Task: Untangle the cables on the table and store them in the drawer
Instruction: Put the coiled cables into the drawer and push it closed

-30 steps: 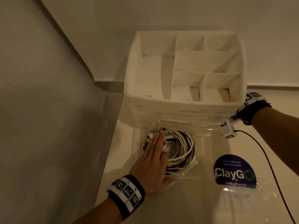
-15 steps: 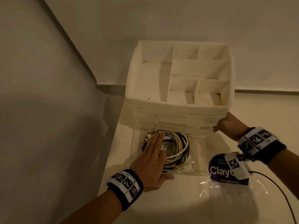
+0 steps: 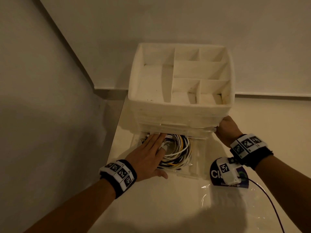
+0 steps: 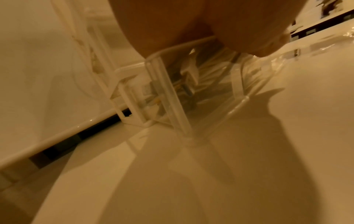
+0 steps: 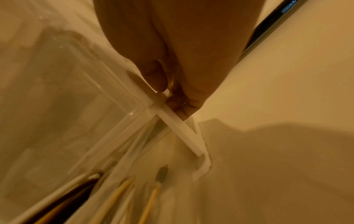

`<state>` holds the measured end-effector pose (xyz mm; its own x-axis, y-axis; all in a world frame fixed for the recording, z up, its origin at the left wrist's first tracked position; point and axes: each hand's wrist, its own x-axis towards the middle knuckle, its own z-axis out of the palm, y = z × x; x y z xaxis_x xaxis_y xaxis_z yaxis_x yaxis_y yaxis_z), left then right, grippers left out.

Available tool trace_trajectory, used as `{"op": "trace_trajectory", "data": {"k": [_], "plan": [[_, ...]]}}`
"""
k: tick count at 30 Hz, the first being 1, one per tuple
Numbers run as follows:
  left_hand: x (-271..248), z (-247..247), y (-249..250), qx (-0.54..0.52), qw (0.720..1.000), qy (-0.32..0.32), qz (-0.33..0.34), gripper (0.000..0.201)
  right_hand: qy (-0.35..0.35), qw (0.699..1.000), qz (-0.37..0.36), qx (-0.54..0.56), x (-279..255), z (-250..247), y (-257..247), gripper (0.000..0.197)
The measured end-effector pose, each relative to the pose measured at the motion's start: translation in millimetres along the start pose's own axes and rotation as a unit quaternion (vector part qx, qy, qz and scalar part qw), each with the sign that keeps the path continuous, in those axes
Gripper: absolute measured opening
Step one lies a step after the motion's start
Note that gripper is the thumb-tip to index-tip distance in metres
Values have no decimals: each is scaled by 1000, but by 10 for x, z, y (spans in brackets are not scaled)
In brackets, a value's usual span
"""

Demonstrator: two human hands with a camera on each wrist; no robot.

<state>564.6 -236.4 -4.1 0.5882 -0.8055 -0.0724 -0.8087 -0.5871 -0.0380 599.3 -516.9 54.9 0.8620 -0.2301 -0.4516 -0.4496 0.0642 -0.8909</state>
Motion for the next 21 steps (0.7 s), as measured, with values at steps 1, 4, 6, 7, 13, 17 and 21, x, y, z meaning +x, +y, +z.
{"op": "trace_trajectory", "data": {"k": [1, 4, 6, 7, 13, 17, 21], "plan": [[28, -3, -21, -6, 1000, 1, -4, 82, -6, 999, 33, 30, -2, -29, 23, 35], [87, 32, 20, -35, 999, 6, -25, 81, -3, 1000, -5, -1, -34, -41, 71, 33], [111, 71, 69, -44, 998, 10, -37, 83, 14, 999, -33, -12, -27, -68, 95, 31], [124, 87, 88, -47, 998, 17, -46, 83, 13, 999, -36, -16, -11, -80, 124, 31], [250, 68, 184, -64, 990, 5, -123, 84, 1, 998, -56, -33, -20, -113, 93, 38], [189, 67, 148, -72, 990, 29, -116, 88, -11, 998, -57, -4, -20, -115, 85, 36], [53, 107, 223, -134, 971, 151, -130, 88, 24, 992, -97, -75, -86, -127, 171, 31]]}}
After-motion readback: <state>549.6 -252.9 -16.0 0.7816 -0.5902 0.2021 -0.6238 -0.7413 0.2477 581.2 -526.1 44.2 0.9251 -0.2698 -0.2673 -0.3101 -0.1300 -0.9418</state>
